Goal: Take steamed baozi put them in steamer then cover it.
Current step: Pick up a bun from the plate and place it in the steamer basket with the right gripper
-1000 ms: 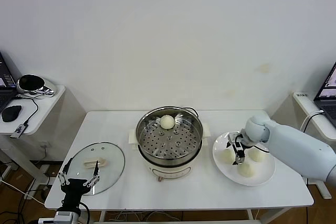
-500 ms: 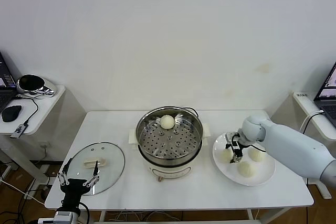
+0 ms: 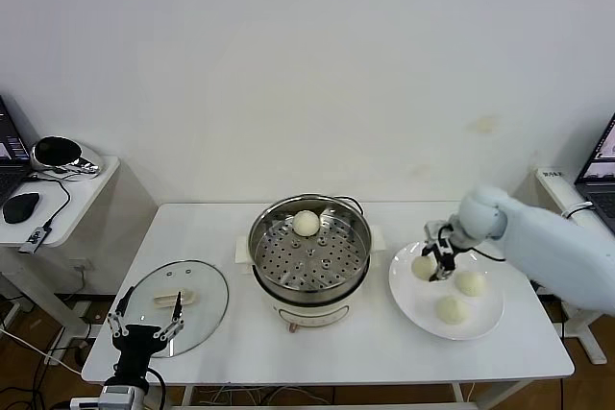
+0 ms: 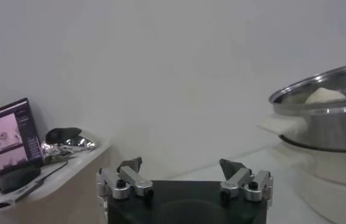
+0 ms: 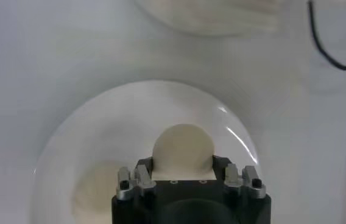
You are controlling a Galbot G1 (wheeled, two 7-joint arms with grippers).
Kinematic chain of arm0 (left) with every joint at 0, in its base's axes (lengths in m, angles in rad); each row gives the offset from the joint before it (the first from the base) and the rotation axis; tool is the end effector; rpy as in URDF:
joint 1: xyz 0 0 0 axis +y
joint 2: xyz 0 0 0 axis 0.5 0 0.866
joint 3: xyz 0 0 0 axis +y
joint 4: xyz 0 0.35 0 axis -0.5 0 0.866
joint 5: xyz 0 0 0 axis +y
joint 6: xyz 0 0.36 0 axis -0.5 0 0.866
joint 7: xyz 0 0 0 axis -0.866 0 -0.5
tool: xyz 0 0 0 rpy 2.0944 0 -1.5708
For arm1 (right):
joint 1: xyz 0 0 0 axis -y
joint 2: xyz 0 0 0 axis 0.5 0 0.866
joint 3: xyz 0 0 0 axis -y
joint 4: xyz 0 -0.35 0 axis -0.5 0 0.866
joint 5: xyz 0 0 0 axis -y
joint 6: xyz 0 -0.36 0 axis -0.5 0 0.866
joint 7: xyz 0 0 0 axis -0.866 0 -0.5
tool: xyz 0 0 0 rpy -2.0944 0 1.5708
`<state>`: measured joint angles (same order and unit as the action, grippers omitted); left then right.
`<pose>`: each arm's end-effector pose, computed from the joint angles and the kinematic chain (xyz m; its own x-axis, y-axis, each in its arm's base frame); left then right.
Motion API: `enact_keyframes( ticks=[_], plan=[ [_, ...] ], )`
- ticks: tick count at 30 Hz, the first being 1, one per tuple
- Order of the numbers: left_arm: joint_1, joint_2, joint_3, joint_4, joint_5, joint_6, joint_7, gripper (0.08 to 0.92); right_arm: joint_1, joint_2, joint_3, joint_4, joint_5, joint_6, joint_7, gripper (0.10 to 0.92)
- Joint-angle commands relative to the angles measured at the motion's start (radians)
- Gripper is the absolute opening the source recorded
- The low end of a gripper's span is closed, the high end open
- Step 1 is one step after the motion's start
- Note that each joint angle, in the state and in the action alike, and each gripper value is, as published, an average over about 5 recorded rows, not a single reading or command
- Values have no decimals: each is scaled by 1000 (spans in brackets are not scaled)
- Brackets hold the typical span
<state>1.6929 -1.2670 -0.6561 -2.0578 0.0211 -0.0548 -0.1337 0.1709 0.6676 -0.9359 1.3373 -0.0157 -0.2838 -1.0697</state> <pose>0.1552 0.0944 -0.3181 -0.9959 -0.0782 0.0458 -0.0577 0.9367 0.3452 0.5217 -0.1248 -0.1506 -0.2365 -0.1180 0.9644 -0.9632 -0.1020 -0.2486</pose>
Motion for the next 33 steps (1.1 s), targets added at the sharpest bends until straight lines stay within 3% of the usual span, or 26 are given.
enact_keyframes(
  ticks=[1, 7, 15, 22, 33],
  plan=[
    [-3, 15, 2, -4, -6, 1, 0, 823, 509, -66, -303, 210, 288, -86, 1, 604],
    [-8, 16, 5, -3, -12, 1, 0, 823, 594, 119, -368, 227, 463, -184, 83, 611],
    [-6, 15, -11, -5, -24, 0, 0, 823, 540, 437, -381, 107, 622, -338, 216, 611],
    [-2, 4, -16, -9, -28, -2, 0, 823, 439, 630, -370, -42, 653, -408, 281, 611],
    [-9, 1, -16, 1, -36, -4, -1, 823, 319, 729, -360, -177, 645, -442, 311, 611]
  ],
)
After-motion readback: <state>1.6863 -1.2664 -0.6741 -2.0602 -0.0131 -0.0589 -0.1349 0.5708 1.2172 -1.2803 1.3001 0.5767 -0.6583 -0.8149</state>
